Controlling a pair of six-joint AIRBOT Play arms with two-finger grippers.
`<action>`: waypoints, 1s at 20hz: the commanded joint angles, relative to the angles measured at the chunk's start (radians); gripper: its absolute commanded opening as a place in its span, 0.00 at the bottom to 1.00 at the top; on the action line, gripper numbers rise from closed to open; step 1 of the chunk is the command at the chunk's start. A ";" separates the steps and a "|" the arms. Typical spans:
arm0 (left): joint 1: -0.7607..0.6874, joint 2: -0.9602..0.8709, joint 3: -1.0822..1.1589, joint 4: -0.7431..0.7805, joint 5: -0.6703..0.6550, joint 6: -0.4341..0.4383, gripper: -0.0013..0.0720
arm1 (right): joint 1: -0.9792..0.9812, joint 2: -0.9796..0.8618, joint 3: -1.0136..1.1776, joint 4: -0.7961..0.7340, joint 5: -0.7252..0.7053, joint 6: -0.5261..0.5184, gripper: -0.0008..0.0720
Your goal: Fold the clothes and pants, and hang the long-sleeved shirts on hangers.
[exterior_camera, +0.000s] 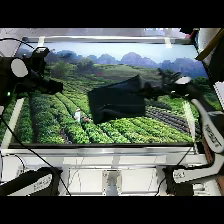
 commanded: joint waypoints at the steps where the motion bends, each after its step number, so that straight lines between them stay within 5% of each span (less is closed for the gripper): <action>1: 0.000 0.000 0.000 0.000 0.000 0.000 0.05 | -0.221 0.175 0.010 -0.226 0.130 0.144 0.08; 8: 0.000 0.000 0.000 0.000 0.001 -0.006 0.05 | -0.982 0.545 0.010 -0.300 0.269 0.163 0.08; 12: 0.000 0.000 0.000 0.000 0.001 -0.056 0.05 | -1.424 0.583 0.008 -0.434 0.359 0.163 0.08; 17: 0.000 0.000 0.000 0.000 0.000 -0.056 0.05 | -1.576 0.583 -0.047 -0.627 0.272 0.231 0.10; 19: 0.000 0.000 0.000 0.000 0.000 -0.070 0.05 | -1.576 0.564 -0.055 -0.628 0.276 0.234 0.72; 20: 0.000 0.000 0.000 0.000 0.000 -0.085 0.05 | -1.576 0.558 -0.048 -0.629 0.279 0.256 0.86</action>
